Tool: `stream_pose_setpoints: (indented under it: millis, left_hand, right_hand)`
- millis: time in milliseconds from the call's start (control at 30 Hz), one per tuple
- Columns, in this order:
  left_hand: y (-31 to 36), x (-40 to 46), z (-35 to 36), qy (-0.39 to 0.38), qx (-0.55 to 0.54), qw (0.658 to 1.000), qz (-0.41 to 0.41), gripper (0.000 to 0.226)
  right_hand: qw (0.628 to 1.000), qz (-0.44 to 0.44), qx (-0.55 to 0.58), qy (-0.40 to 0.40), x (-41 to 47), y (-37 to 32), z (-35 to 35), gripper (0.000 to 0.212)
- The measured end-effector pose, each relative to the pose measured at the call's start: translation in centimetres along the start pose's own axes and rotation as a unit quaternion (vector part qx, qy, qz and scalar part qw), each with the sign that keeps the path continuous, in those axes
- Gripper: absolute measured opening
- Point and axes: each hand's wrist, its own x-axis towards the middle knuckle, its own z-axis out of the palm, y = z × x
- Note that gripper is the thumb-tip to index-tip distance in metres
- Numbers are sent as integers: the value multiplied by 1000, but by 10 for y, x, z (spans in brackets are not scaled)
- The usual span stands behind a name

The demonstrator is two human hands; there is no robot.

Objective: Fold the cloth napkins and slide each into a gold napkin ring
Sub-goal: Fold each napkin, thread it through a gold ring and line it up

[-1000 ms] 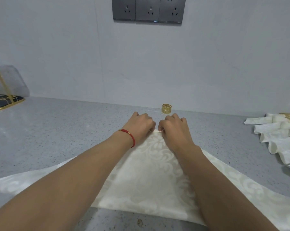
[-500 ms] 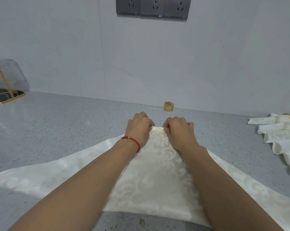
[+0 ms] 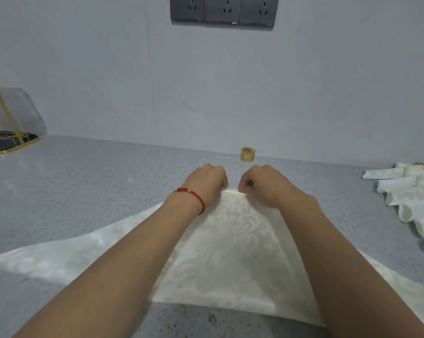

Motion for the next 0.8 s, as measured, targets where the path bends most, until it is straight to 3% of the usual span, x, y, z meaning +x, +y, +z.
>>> stream_pose_setpoints:
  millis: [67, 100, 133, 300, 467, 567, 667, 800]
  left_hand:
    - [-5, -1, 7, 46, -19, 998, -25, 12]
    - [-9, 2, 15, 70, -31, 997, -24, 33]
    - [-10, 0, 17, 75, -35, 997, -5, 39]
    - [-6, -9, 19, 100, 10, 995, 14, 18]
    - [9, -13, 6, 105, 141, 983, 51, 23]
    - [14, -18, -6, 47, 190, 978, 76, 25]
    - [7, -28, -3, 38, 106, 992, 53, 29]
    - [-11, -42, 19, 179, -69, 981, 21, 23]
  right_hand:
    - [999, 8, 31, 22, -4, 1, 2, 23]
    - [999, 11, 32, 26, -6, 1, 3, 24]
    - [999, 10, 27, 26, -7, 1, 3, 23]
    - [999, -7, -46, 15, -11, -6, -2, 10]
    - [992, -34, -115, 35, -19, -18, 1, 27]
    - [983, -64, -172, 8, -26, -21, -1, 27]
    - [989, -69, -129, 17, -36, -15, 1, 26]
    - [987, -5, 90, 134, -52, -4, 18, 16]
